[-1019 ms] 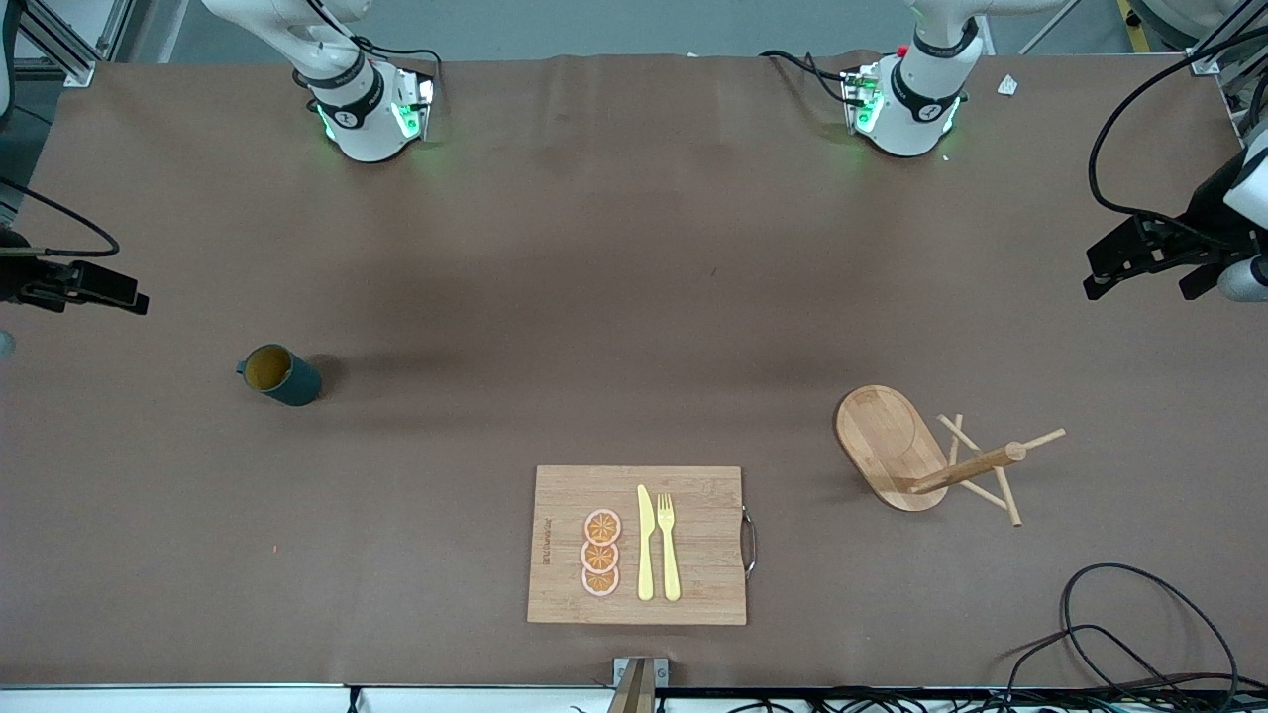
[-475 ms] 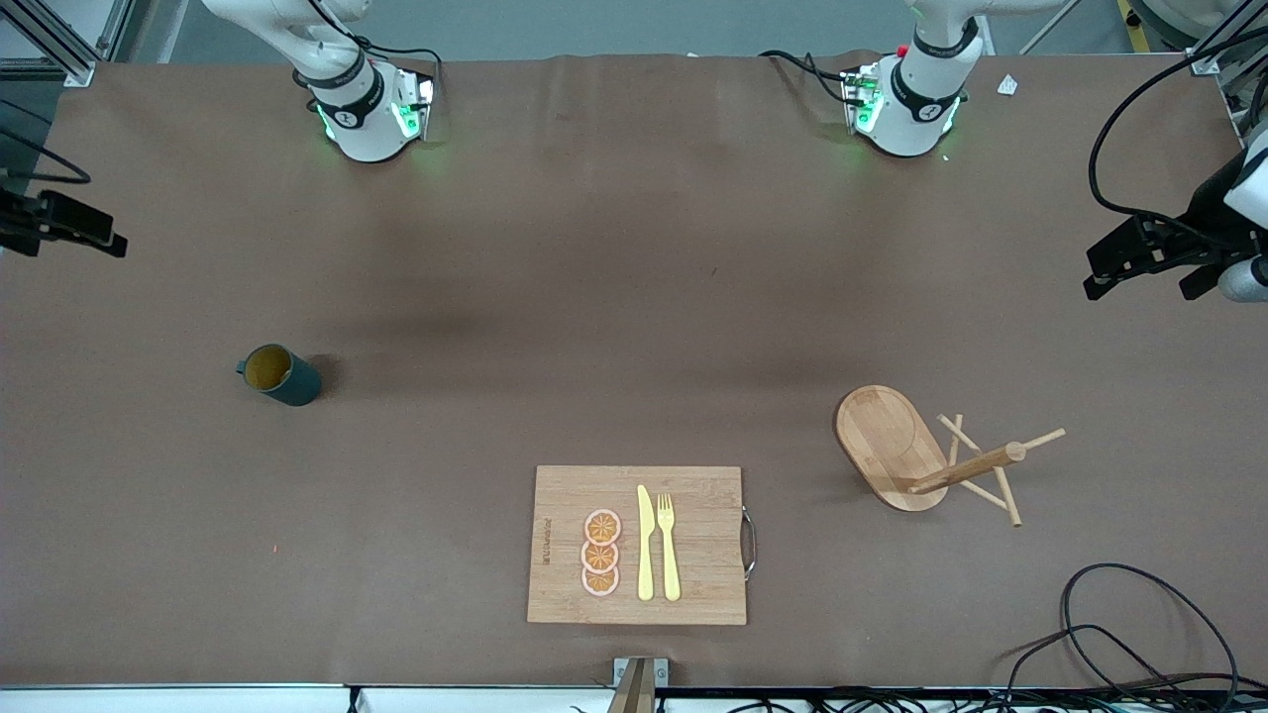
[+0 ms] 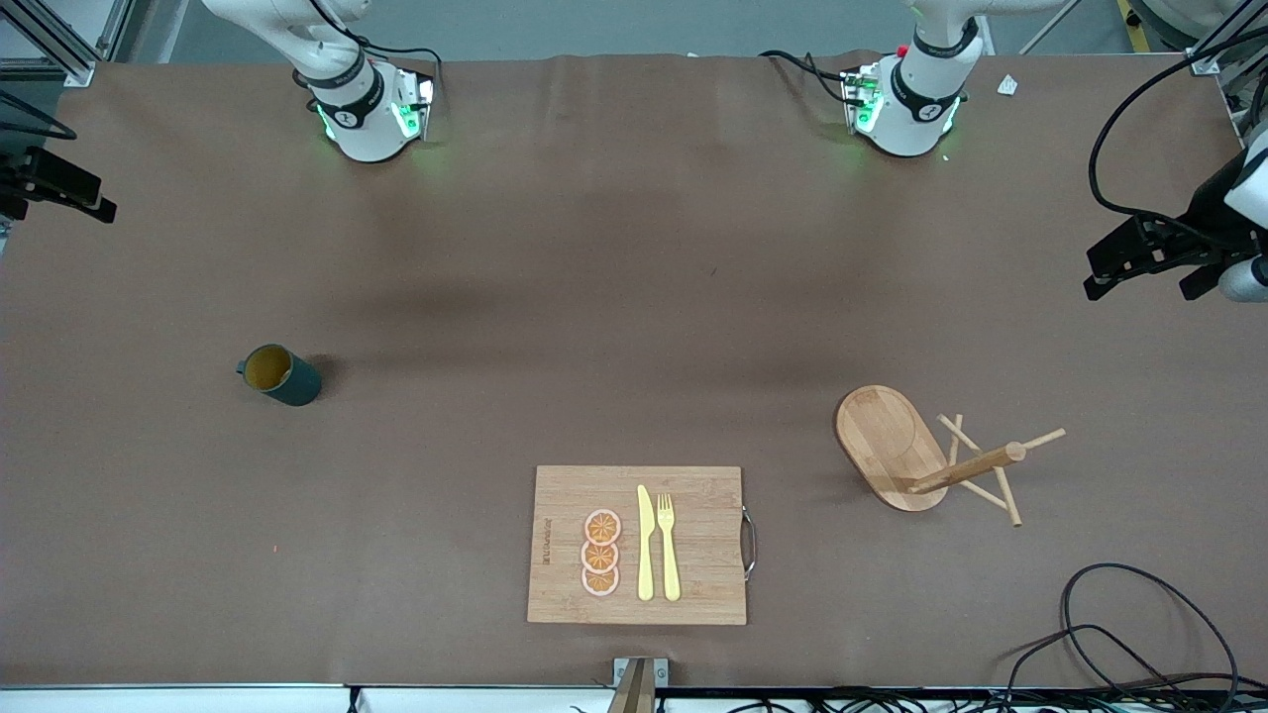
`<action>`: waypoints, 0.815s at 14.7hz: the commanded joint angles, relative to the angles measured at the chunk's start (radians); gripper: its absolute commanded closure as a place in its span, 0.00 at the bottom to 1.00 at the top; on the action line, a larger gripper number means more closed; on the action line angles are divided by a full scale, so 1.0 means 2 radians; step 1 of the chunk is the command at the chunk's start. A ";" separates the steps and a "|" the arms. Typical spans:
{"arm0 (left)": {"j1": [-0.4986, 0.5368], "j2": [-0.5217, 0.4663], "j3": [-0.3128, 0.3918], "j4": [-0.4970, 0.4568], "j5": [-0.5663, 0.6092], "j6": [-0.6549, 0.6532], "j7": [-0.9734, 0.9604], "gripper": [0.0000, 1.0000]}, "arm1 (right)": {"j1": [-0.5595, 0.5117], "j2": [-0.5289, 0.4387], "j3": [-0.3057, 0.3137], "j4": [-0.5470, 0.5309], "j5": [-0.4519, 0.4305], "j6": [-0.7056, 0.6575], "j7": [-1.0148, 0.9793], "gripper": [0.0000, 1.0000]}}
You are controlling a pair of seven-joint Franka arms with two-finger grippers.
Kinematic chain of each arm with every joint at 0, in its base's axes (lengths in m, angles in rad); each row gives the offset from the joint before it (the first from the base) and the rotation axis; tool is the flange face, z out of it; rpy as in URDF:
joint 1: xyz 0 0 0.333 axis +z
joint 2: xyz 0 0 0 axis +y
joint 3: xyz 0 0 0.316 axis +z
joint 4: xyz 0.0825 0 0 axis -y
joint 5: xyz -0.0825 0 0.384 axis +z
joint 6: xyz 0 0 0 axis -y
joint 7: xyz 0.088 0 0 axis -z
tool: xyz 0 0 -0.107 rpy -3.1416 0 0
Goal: Transfer cup from left to right arm and place
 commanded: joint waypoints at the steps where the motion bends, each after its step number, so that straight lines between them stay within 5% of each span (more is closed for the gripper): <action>1: 0.001 0.005 0.001 0.011 -0.004 0.000 0.004 0.00 | 0.002 -0.022 0.006 -0.020 -0.006 0.004 0.015 0.00; 12: 0.001 0.006 0.001 0.011 -0.005 0.000 0.004 0.00 | -0.011 -0.031 0.000 -0.022 -0.010 0.030 -0.041 0.00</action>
